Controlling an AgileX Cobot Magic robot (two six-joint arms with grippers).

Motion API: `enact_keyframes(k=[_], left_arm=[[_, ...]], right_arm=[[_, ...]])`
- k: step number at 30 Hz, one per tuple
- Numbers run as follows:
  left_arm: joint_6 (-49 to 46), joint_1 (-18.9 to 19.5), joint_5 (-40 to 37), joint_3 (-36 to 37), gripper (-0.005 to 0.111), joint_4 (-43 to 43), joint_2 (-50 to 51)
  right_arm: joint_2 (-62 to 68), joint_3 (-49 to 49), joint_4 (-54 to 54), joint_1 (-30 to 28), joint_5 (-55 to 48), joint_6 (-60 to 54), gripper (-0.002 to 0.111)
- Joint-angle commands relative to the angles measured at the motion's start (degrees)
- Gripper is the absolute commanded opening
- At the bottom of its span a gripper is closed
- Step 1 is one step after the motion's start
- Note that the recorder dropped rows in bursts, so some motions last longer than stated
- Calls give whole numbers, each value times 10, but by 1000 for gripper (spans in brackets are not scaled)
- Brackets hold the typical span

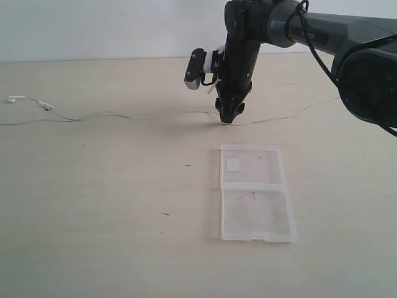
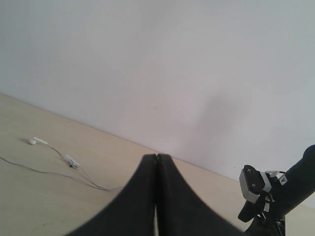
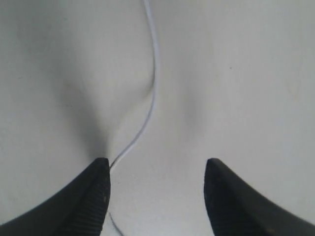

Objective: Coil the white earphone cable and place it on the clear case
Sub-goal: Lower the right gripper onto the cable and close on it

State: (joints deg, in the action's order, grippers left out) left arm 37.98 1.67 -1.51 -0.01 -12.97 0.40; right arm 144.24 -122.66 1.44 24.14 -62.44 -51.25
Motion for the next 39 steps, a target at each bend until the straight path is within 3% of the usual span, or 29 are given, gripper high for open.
enact_keyframes(k=[1, 13, 39], left_arm=[[-2, -4, 2, 0, 0, 1, -4], [-2, -4, 2, 0, 0, 1, -4], [-2, -4, 2, 0, 0, 1, -4]], right_arm=[[6, -7, -7, -1, -14, 5, 56], [0, -58, -51, -1, -28, 21, 56], [40, -58, -54, -1, -37, 43, 55]])
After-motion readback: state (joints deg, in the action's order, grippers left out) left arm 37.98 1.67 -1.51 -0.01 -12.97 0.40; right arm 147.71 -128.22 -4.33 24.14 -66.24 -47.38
